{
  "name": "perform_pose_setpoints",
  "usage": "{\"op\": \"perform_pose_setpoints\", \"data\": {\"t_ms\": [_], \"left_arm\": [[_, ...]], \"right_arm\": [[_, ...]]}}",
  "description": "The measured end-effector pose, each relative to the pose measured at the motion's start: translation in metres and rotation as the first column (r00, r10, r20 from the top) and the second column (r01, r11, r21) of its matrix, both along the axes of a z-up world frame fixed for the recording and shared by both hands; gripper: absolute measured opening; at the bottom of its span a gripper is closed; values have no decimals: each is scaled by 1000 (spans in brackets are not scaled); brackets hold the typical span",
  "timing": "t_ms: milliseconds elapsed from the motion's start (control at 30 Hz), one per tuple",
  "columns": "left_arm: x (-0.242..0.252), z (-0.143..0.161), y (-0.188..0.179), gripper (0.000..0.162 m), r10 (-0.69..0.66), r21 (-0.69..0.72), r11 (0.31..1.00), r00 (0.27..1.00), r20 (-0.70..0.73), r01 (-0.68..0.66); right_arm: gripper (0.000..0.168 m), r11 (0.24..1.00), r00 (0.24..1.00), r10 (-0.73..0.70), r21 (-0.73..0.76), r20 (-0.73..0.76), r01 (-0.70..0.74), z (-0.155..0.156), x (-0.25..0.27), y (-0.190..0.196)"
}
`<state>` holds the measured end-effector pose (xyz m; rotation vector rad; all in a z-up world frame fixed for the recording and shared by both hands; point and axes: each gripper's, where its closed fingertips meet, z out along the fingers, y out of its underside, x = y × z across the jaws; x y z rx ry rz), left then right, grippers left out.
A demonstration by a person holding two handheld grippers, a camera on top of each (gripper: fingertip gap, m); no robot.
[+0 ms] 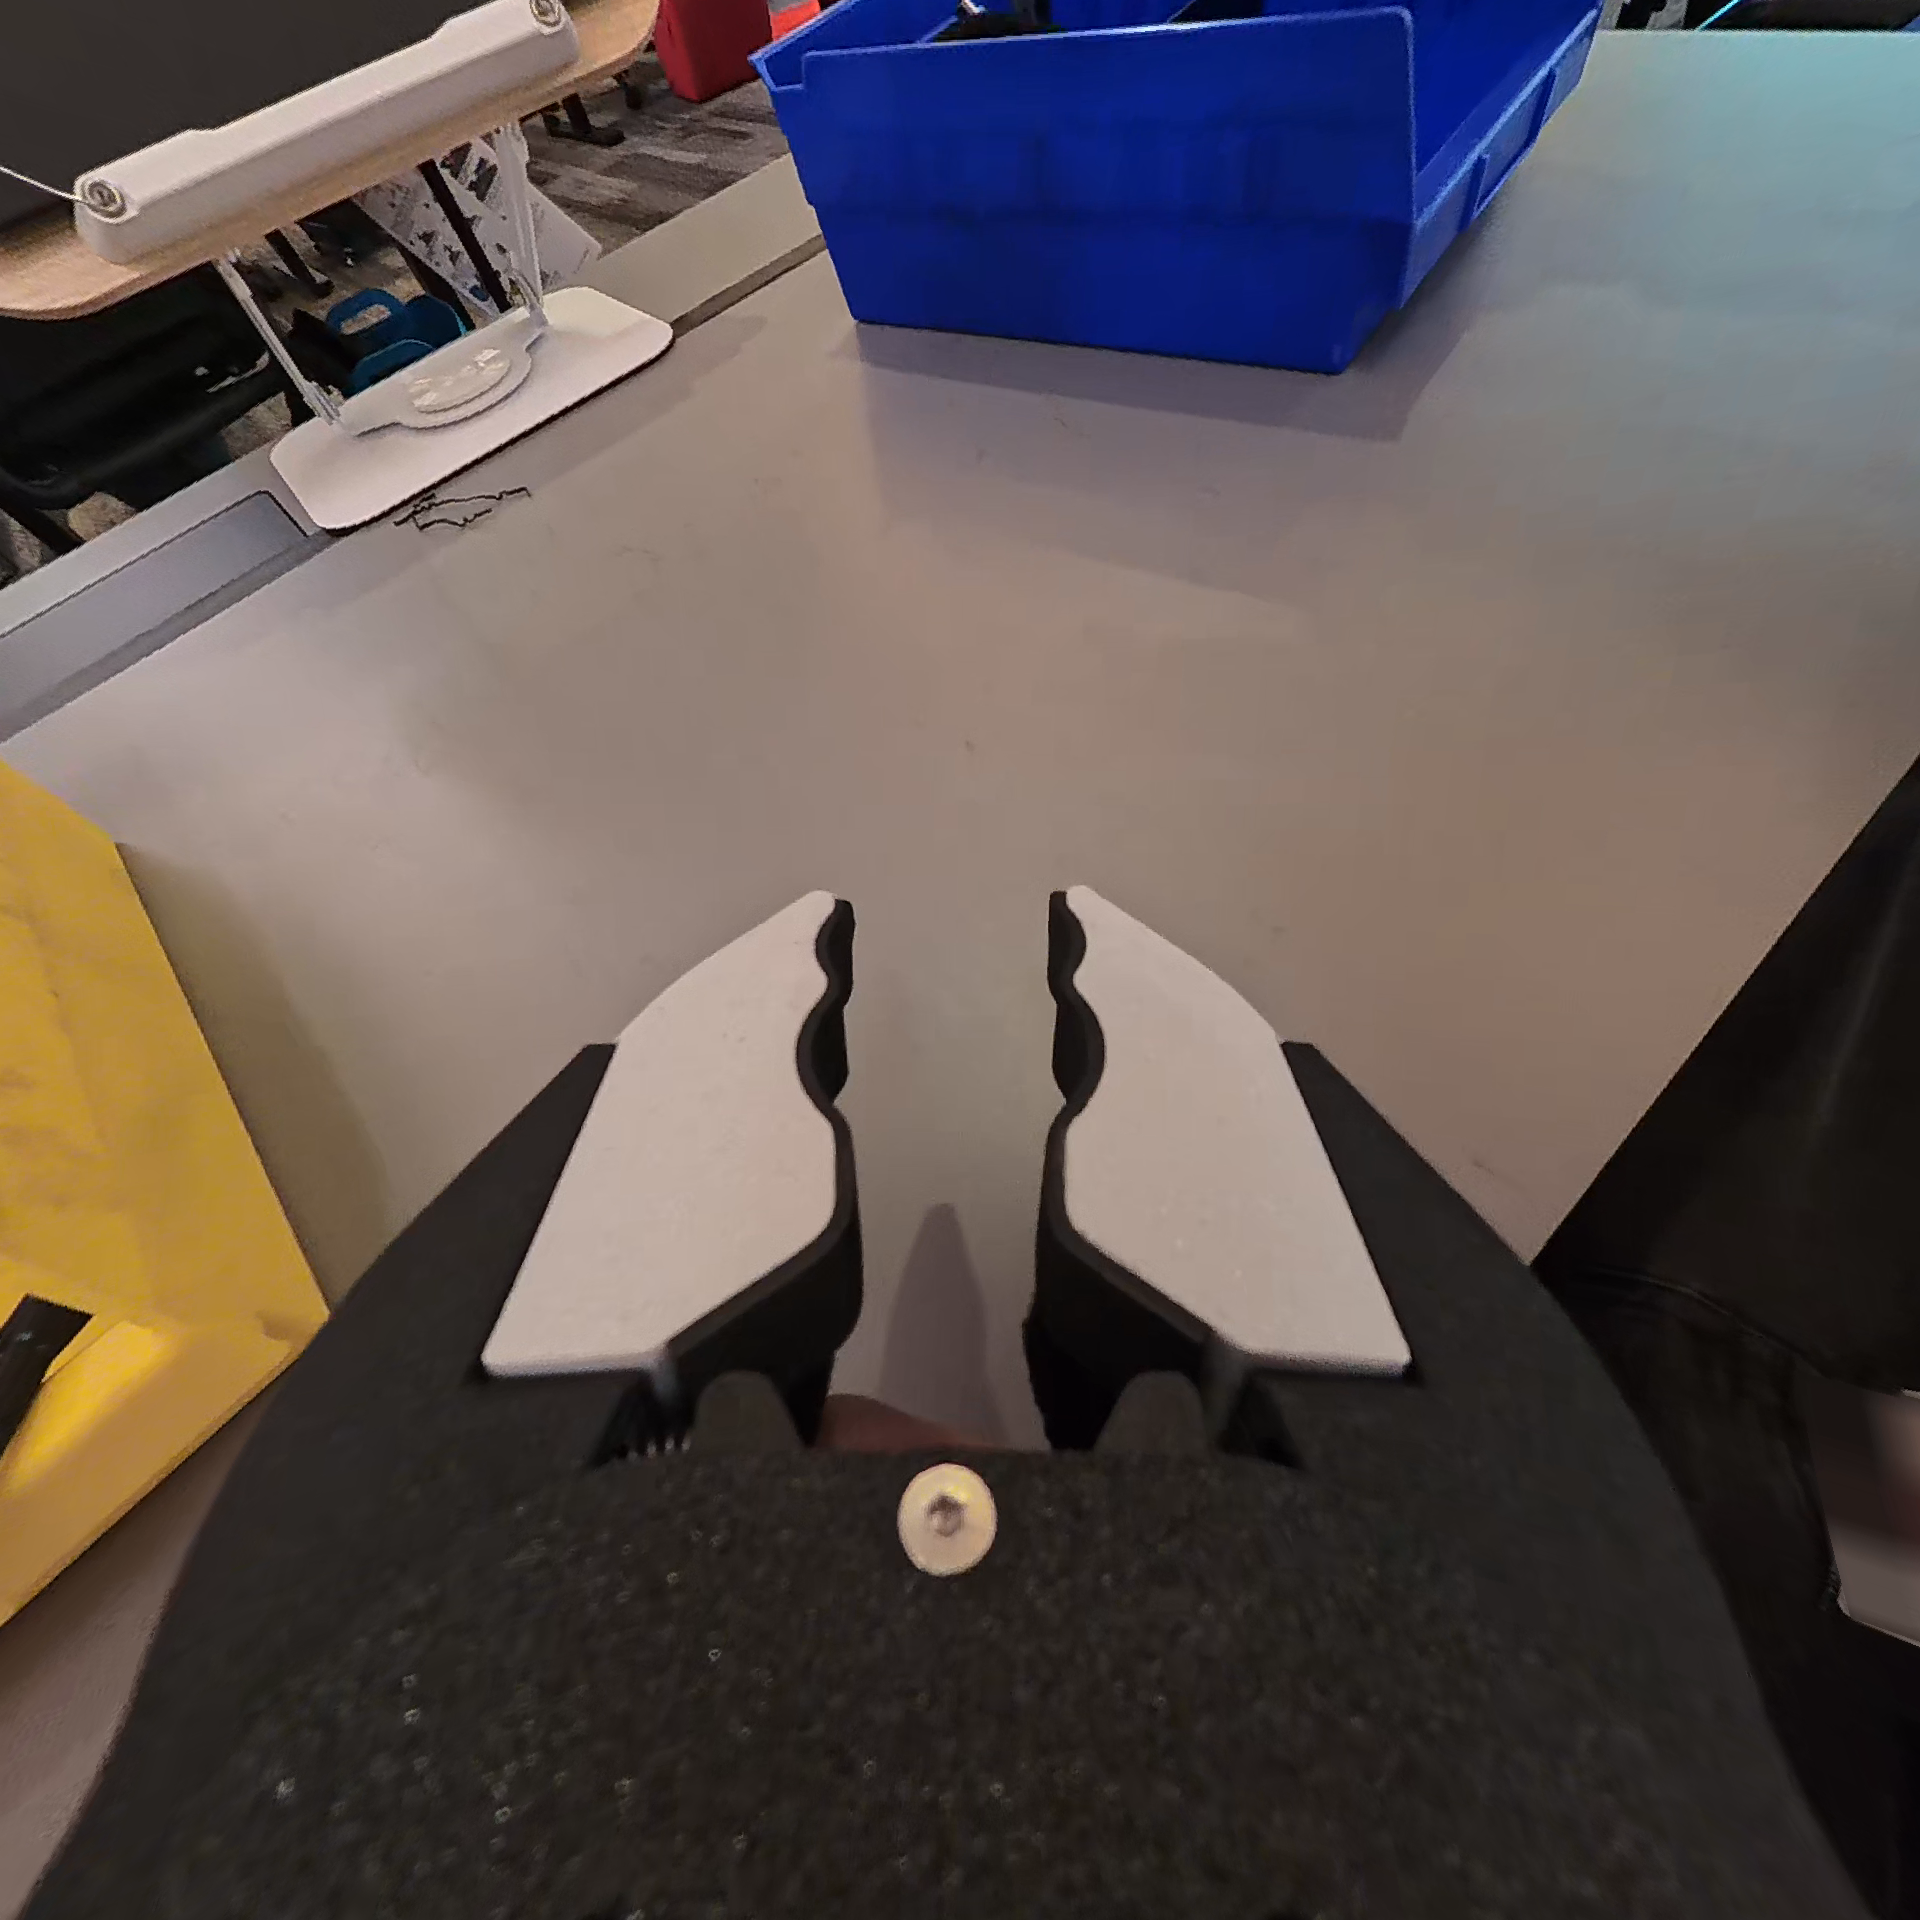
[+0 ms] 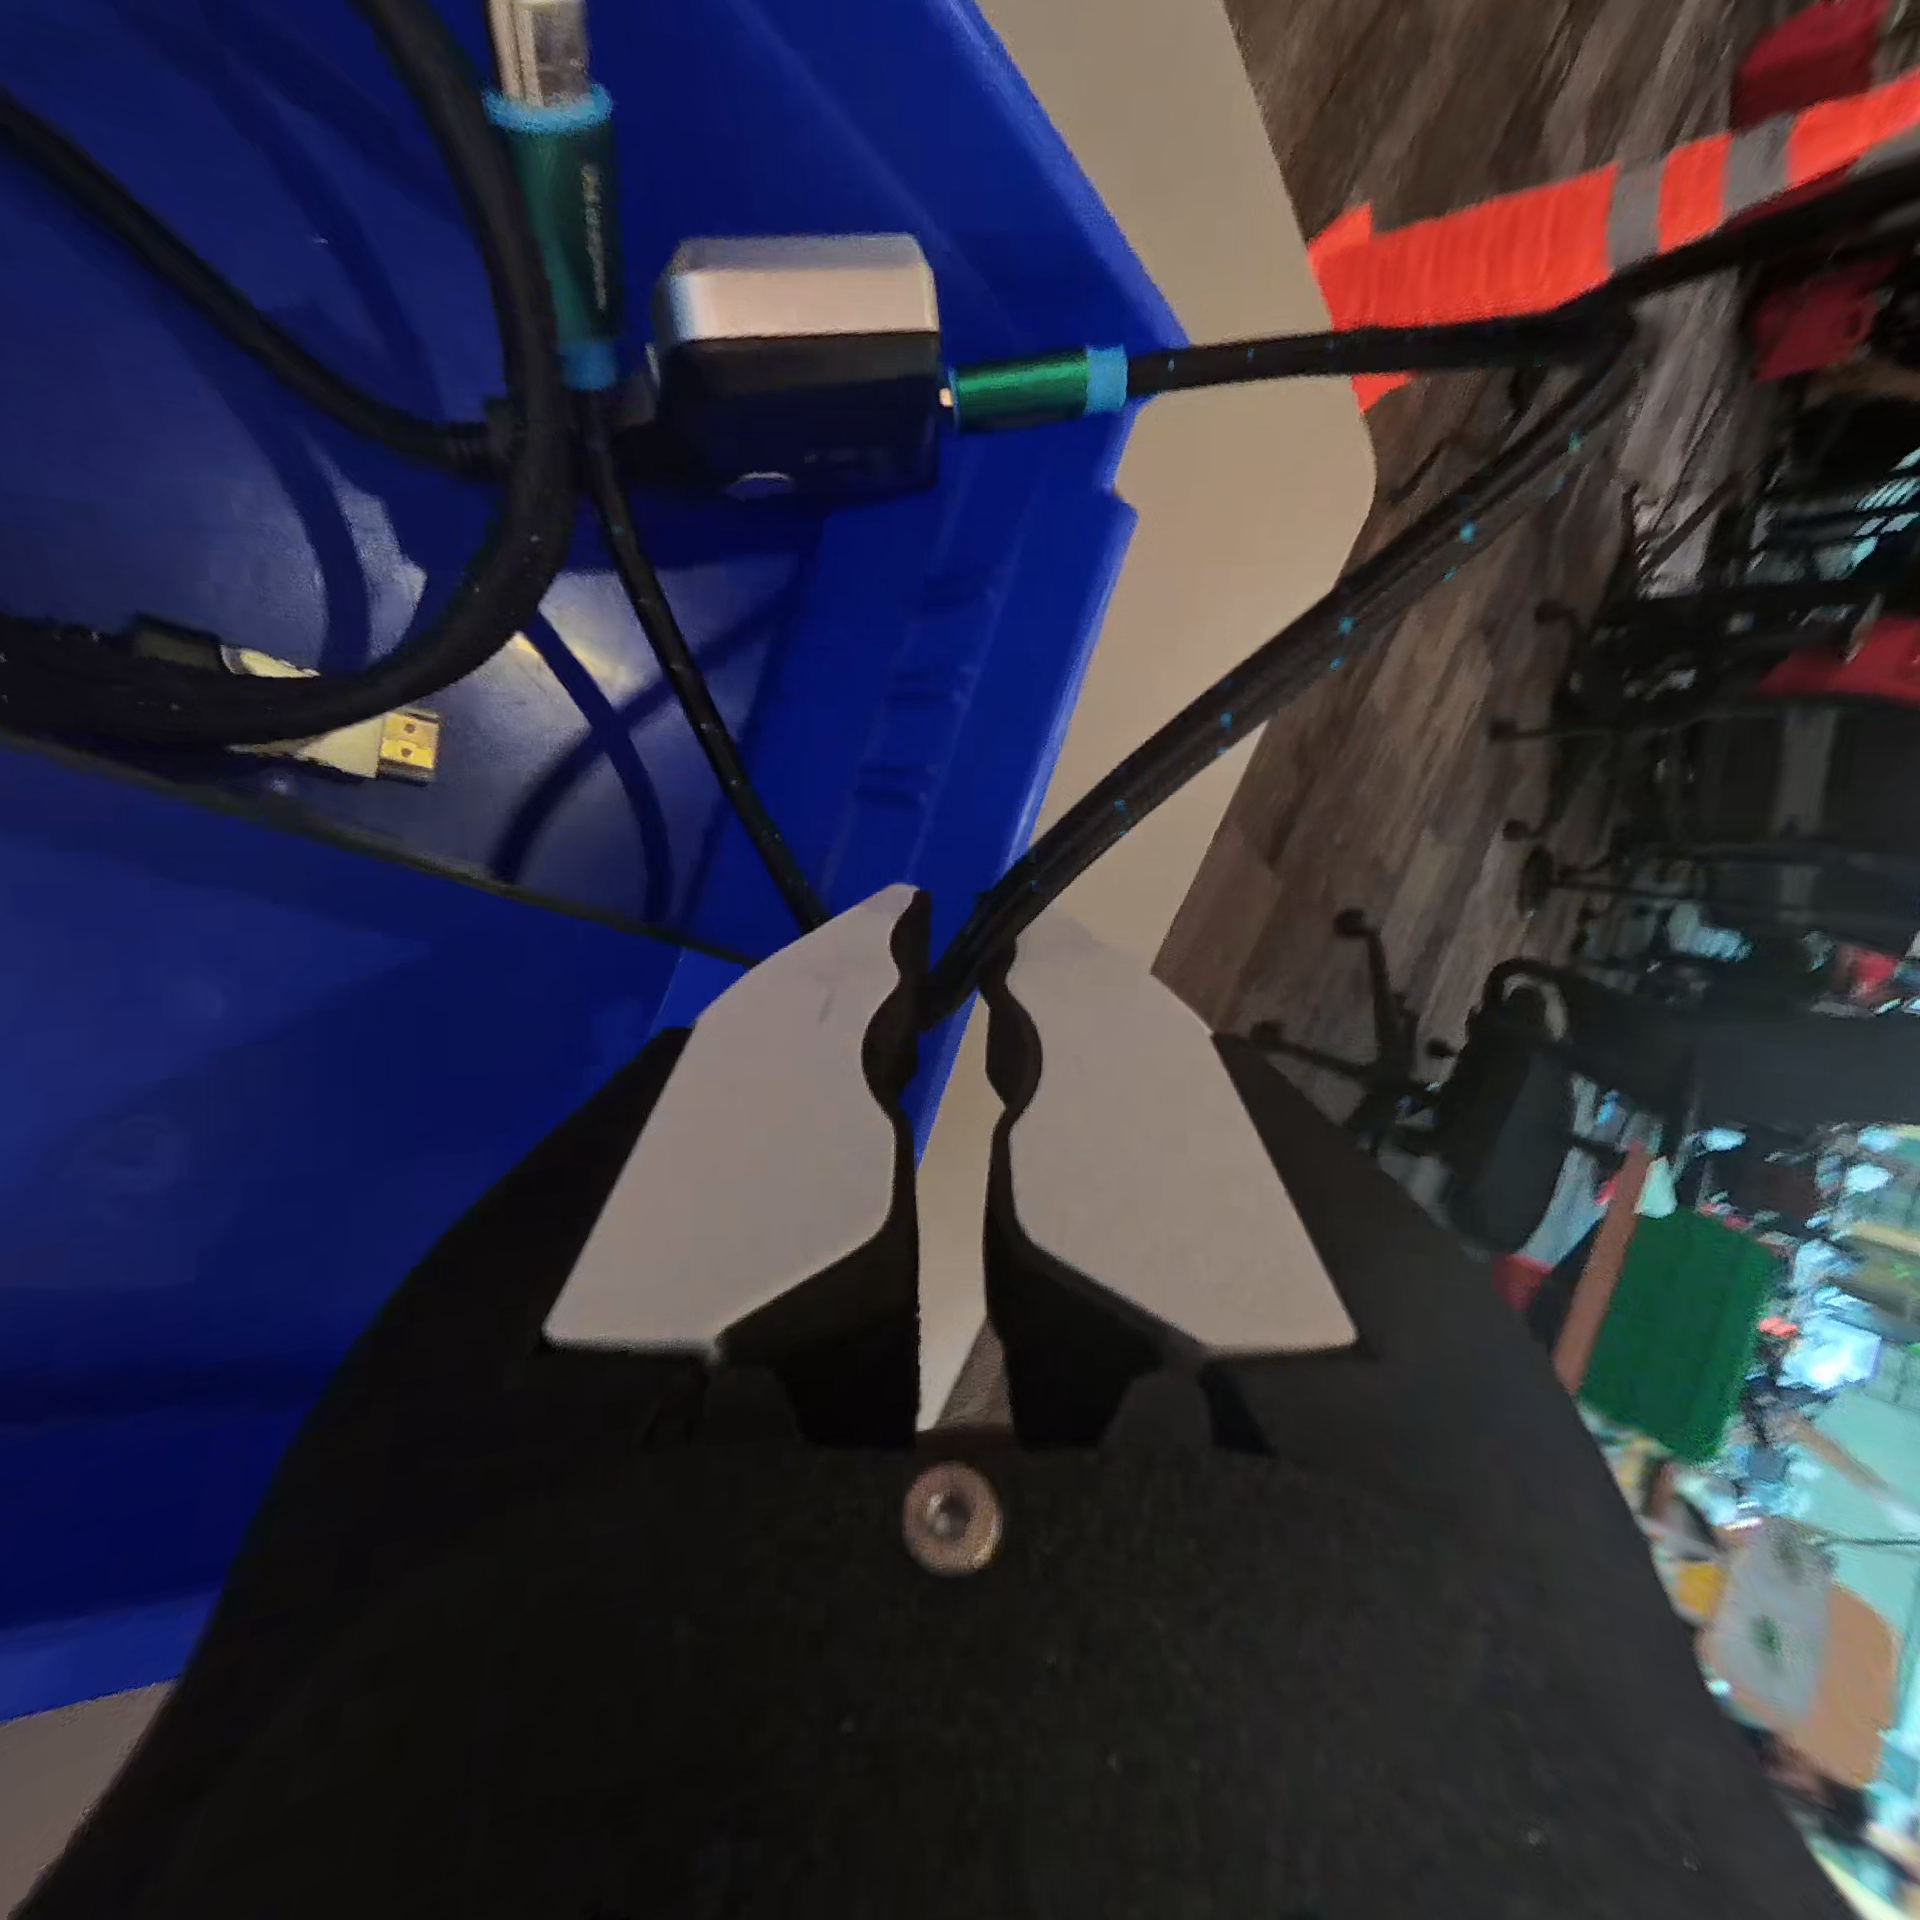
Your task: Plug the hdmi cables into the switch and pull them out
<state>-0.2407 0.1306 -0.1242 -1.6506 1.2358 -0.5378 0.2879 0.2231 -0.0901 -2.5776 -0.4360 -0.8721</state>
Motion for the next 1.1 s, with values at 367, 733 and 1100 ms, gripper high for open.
{"op": "perform_pose_setpoints", "data": {"t_ms": [367,733,1100], "left_arm": [[-6,2,2,36,17,-30,999,1000,25,-16],[-27,12,-8,39,70,-111,992,991,112,-57],[-44,18,11,45,122,-239,969,969,216,-69]], "right_arm": [[35,953,978,-126,253,-167,166,16,25,-22],[44,738,742,358,659,-567,147,53,-167,-121],[44,682,664,423,699,-616,215,-20,-264,-163]]}}
